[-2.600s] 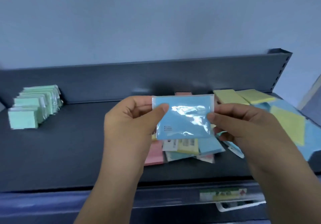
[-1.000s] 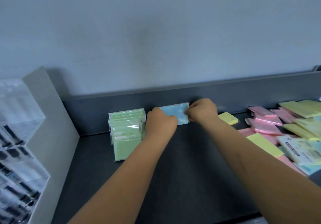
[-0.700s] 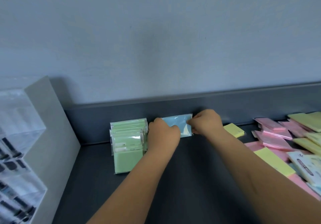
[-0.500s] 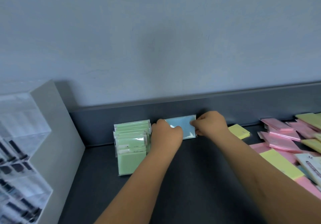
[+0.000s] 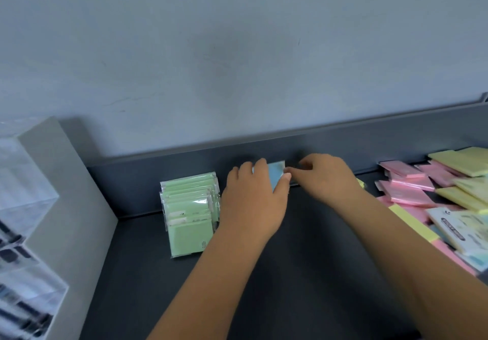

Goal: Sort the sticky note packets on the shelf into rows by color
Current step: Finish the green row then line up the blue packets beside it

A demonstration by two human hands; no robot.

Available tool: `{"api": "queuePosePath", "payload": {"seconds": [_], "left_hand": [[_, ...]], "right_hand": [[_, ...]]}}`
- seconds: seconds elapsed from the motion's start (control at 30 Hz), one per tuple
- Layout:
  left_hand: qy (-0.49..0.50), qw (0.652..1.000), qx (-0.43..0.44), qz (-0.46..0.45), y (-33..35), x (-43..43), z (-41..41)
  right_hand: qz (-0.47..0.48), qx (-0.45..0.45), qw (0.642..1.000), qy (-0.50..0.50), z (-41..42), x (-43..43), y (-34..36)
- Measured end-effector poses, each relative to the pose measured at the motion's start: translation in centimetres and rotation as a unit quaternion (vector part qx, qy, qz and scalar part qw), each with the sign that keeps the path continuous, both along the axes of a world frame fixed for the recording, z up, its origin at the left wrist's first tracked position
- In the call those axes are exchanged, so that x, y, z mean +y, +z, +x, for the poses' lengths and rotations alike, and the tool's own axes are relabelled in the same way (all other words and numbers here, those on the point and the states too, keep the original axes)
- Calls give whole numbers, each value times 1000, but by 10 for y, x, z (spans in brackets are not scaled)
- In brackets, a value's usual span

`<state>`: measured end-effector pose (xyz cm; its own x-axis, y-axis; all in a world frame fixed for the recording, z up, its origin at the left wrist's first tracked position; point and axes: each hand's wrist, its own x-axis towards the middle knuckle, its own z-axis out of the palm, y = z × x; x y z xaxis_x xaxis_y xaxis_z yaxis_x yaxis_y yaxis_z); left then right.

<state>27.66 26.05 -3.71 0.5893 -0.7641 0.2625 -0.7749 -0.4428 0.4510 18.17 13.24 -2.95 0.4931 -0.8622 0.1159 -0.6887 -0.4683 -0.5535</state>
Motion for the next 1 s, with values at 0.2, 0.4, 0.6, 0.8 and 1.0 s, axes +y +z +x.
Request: {"api": "queuePosePath", "payload": {"seconds": [0.2, 0.4, 0.6, 0.8, 1.0], "left_hand": [[-6, 987, -127, 95, 2, 5, -12], [7, 980, -162, 118, -5, -22, -56], [17, 984, -128, 123, -12, -71, -122], [21, 986, -109, 127, -12, -102, -175], [-13, 987, -106, 124, 1, -129, -205]], "right_hand": [[-139, 112, 982, 63, -47, 20, -10], [-174, 108, 977, 52, -100, -8, -16], [-200, 129, 969, 72, -167, -51, -12], [-180, 115, 973, 83, -216, -83, -9], [-157, 82, 983, 49, -253, -110, -5]]}}
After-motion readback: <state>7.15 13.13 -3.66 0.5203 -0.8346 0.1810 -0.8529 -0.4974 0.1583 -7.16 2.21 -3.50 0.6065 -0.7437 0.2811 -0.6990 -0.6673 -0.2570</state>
